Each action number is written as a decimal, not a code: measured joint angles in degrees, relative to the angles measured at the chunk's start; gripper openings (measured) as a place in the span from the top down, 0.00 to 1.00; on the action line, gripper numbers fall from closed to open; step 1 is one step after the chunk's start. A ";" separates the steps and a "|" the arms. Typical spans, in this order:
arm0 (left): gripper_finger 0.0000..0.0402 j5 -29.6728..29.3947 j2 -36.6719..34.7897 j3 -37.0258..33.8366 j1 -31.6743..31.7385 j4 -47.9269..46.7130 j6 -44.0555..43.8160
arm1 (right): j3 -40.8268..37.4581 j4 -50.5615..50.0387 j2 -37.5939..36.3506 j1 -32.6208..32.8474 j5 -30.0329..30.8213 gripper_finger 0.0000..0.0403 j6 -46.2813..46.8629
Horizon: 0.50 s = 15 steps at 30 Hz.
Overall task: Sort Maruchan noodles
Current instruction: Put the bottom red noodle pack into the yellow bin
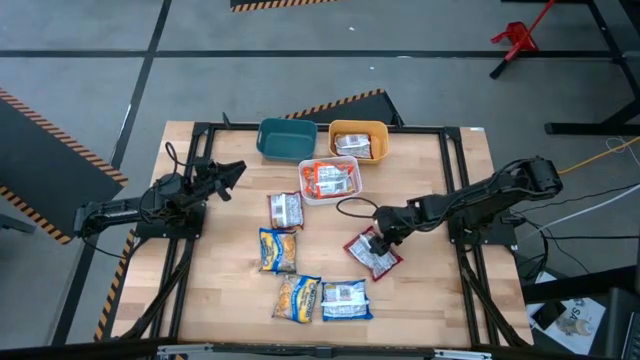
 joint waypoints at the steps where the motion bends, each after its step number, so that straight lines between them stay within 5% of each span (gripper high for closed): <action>1: 0.68 -0.07 0.00 0.00 0.00 0.00 0.00 | -0.02 0.14 0.01 0.00 0.03 0.40 0.11; 7: 0.68 -1.63 0.00 0.00 0.00 0.00 0.02 | -0.02 0.24 0.07 0.00 -1.16 0.56 0.11; 15: 0.68 -1.96 0.02 0.00 0.00 -0.02 0.02 | 1.19 -0.12 0.16 0.00 -2.45 0.60 0.16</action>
